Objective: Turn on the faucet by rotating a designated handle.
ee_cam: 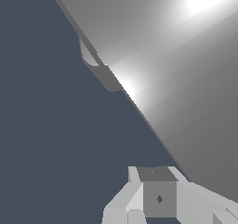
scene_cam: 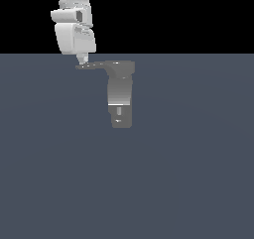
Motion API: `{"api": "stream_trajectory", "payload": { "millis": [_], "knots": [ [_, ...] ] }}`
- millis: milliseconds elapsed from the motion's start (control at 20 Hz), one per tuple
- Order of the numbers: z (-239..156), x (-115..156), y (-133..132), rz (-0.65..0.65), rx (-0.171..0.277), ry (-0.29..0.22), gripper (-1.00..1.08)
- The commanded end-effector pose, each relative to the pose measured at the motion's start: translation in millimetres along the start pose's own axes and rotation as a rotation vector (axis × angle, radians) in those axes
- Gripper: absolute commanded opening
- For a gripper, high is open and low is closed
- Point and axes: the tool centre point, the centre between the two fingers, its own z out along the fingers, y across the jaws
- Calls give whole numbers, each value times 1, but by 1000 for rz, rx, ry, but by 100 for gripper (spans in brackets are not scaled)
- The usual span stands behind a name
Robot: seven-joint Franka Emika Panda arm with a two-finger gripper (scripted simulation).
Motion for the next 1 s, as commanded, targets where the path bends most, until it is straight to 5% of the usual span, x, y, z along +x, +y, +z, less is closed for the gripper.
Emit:
{"api": "stream_trajectory", "payload": {
  "millis": [0,950],
  "knots": [
    [0,-4,10,-6,-4,0,-100],
    [0,18,46,-2,-2,-1,-100]
  ]
}}
